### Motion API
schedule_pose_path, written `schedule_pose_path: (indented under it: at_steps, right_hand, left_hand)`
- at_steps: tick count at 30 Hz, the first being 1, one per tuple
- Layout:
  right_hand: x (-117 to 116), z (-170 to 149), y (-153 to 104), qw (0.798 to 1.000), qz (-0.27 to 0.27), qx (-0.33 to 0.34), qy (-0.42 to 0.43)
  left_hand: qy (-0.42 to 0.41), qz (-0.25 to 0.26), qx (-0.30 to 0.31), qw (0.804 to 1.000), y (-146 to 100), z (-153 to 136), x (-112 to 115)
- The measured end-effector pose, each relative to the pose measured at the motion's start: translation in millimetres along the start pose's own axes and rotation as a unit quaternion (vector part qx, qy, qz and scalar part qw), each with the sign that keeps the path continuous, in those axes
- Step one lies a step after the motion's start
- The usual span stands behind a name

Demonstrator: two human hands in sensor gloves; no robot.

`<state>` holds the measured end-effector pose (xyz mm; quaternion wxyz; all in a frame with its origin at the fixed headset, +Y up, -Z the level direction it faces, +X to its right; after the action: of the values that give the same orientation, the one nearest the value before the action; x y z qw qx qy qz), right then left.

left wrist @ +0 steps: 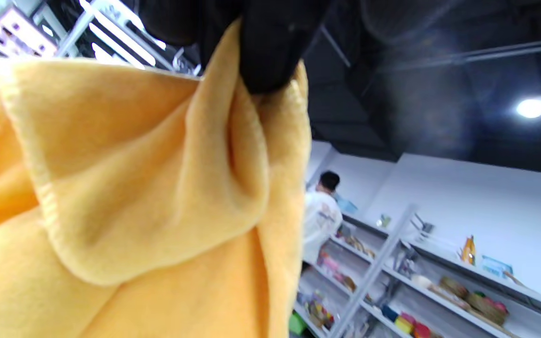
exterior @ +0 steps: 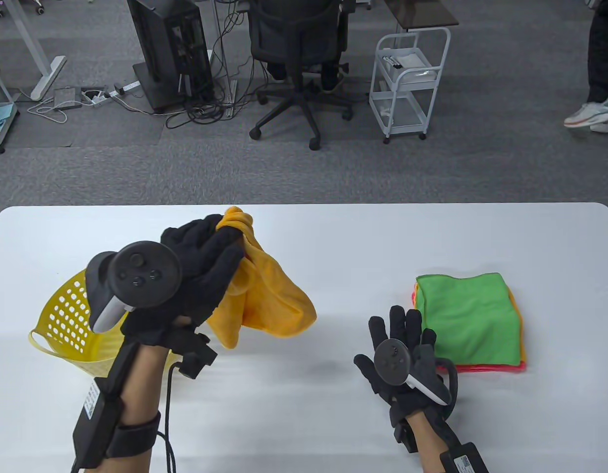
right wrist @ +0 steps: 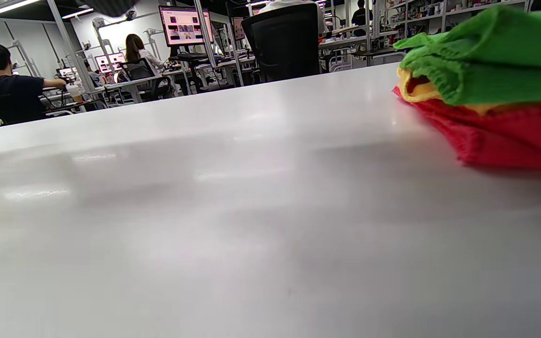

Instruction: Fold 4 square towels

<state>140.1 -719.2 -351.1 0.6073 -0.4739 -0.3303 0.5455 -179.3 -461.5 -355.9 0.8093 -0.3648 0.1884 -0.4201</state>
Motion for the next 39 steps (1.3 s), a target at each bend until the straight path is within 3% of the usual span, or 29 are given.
schedule_pose_path:
  at_steps: [5, 14, 21, 27, 34, 36, 39]
  right_hand:
    - [2, -2, 0, 1.0, -0.002, -0.001, 0.0]
    - [3, -3, -1, 1.0, 0.001, 0.0, 0.003]
    - [0, -6, 0, 1.0, 0.01, -0.002, 0.005]
    - [-3, -6, 2, 1.0, 0.019, -0.004, 0.003]
    - [-9, -7, 4, 0.999, 0.032, -0.009, 0.002]
    - [-11, -8, 5, 0.999, 0.035, -0.01, 0.003]
    - [-13, -9, 6, 0.999, 0.039, -0.013, 0.005]
  left_hand:
    - [-0.083, -0.033, 0.02, 0.996, 15, -15, 49]
    - [-0.079, -0.094, -0.013, 0.992, 29, -47, 115]
    - [-0.071, -0.155, -0.066, 0.983, 6, -93, 175]
    - [-0.014, -0.209, -0.095, 0.973, -23, -117, 201]
    - [-0.003, -0.249, -0.101, 0.963, -49, -143, 232]
    - [0.01, -0.299, -0.105, 0.948, -54, -150, 248]
    - [0.032, -0.322, -0.105, 0.941, -55, -152, 256]
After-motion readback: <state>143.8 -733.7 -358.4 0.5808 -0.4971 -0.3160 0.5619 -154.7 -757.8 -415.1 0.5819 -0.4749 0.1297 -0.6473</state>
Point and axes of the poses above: the tracker on the back of each hand, its own z axis roughly to the thumb side, its own y axis roughly from the wrist to the fingertips, x = y × z, the point moved 4 cm from there along y, roughly from the wrist to the fingertips, and after that the axes turned 13 degrees about x, right-handed, at the moved point
